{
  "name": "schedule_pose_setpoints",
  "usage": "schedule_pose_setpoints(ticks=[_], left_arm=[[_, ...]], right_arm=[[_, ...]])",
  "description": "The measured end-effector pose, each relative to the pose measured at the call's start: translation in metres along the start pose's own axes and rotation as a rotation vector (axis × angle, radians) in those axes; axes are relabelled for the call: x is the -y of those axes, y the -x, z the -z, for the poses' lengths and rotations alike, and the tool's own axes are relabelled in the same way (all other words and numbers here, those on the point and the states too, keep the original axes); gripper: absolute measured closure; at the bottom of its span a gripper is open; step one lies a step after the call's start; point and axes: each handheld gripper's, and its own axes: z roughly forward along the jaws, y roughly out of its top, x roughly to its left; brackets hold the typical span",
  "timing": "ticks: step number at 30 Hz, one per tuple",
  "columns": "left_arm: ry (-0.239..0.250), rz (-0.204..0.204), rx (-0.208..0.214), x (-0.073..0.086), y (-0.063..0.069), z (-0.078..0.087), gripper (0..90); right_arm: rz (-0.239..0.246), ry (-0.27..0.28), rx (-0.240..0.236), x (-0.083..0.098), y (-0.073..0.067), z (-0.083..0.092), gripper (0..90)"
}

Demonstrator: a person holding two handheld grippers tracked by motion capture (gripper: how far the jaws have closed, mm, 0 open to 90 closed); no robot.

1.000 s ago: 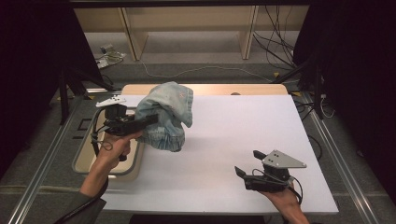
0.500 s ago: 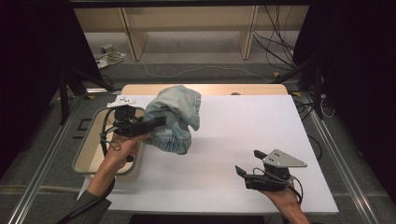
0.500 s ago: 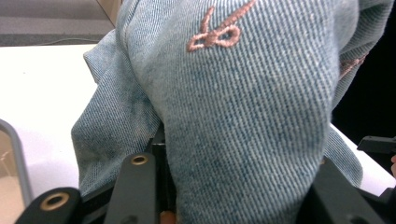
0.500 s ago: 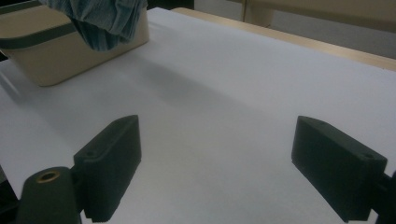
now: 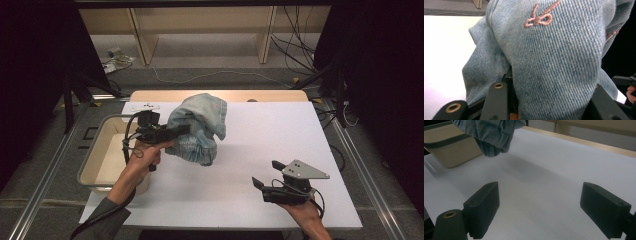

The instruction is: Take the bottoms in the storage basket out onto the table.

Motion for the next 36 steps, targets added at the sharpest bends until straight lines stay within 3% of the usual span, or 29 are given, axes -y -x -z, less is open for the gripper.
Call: schedule_pose_setpoints(ticks=[21,36], left_arm=[[-0.039,-0.011,0.036,0.001,0.018,-0.036,57.9],[-0.058,0.014,0.025,0.005,0.015,-0.057,57.9]], right_arm=[[0.004,-0.004,-0.005,0.000,0.000,0.000,16.9],[0.006,-0.004,-0.006,0.000,-0.001,0.000,16.9]])
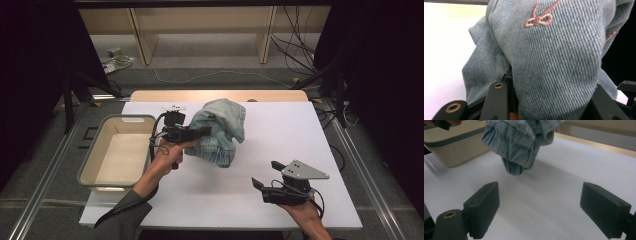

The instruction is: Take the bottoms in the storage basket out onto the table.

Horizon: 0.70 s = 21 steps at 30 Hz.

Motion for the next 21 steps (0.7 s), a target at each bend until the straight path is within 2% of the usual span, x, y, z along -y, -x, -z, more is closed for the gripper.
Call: schedule_pose_setpoints(ticks=[10,21], left_arm=[[-0.015,0.020,0.001,0.002,0.001,-0.014,57.7],[-0.025,0.019,0.006,0.003,0.004,-0.023,57.6]], right_arm=[[0.003,0.000,0.000,0.000,0.000,0.000,16.9],[-0.001,0.002,-0.001,0.000,0.000,0.000,16.9]])
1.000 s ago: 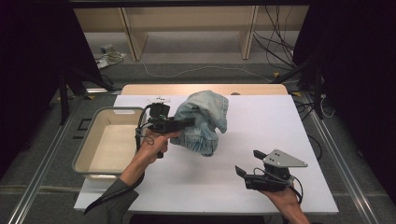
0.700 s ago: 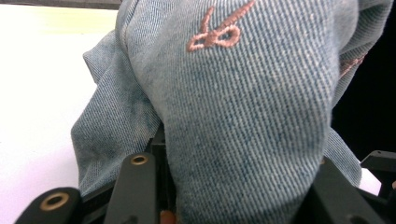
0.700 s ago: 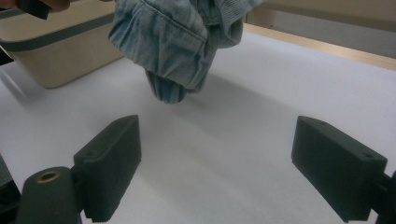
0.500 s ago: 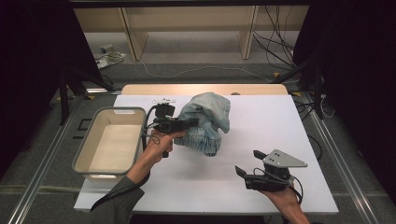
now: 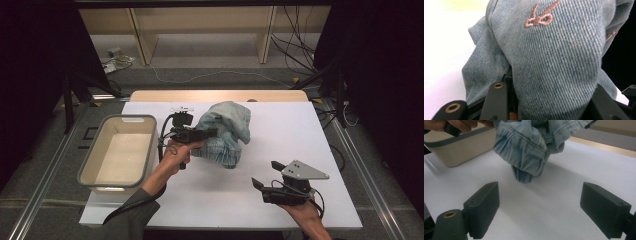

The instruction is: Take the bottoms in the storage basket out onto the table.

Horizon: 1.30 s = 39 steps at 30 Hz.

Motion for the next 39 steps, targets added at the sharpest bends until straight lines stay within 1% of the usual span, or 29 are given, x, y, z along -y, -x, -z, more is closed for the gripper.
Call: schedule_pose_setpoints(ticks=[15,18,19,24,26,28,30,31,39], left_arm=[[-0.017,0.009,0.004,0.003,0.004,-0.014,57.5],[-0.027,0.011,0.003,0.003,0.006,-0.017,57.5],[-0.030,0.006,0.003,0.003,0.006,-0.019,57.5],[-0.038,0.003,0.002,0.006,0.008,-0.024,57.4],[-0.049,-0.001,0.001,0.006,0.009,-0.026,57.3],[-0.050,0.006,0.001,0.007,0.010,-0.030,57.2],[-0.055,0.004,0.002,0.007,0.010,-0.030,57.2],[-0.055,0.010,0.002,0.008,0.011,-0.032,57.2],[-0.070,0.008,0.003,0.009,0.012,-0.039,56.9]], right_arm=[[0.003,0.000,-0.003,0.000,0.000,0.000,16.9],[0.003,-0.001,-0.003,0.000,0.000,0.000,16.9],[0.003,0.000,-0.002,0.000,0.000,0.000,16.9],[0.003,-0.001,-0.002,0.000,0.000,0.000,16.9],[0.004,-0.001,-0.003,0.000,0.000,0.000,16.9],[0.004,-0.001,-0.003,0.000,0.000,0.000,16.9],[0.003,-0.002,-0.003,0.000,0.000,0.000,16.9],[0.003,-0.001,-0.003,0.000,0.000,0.000,16.9],[0.005,0.000,-0.004,0.000,0.000,0.001,16.9]])
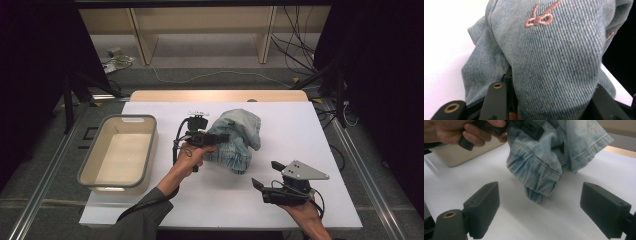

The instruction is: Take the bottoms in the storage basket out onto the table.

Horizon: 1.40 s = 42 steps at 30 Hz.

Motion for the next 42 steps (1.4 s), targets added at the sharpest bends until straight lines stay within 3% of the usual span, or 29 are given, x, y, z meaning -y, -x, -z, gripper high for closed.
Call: schedule_pose_setpoints(ticks=[22,31,42], left_arm=[[-0.038,0.017,-0.006,0.006,-0.001,-0.014,54.6],[-0.054,0.059,0.001,0.008,-0.006,-0.021,48.2],[-0.083,0.085,0.000,0.009,-0.015,-0.017,37.6]], right_arm=[[0.002,-0.002,0.002,0.000,0.000,0.000,16.9],[-0.001,-0.001,0.003,0.000,0.000,0.000,17.0],[0.002,-0.003,0.003,0.000,0.000,0.000,17.0]])
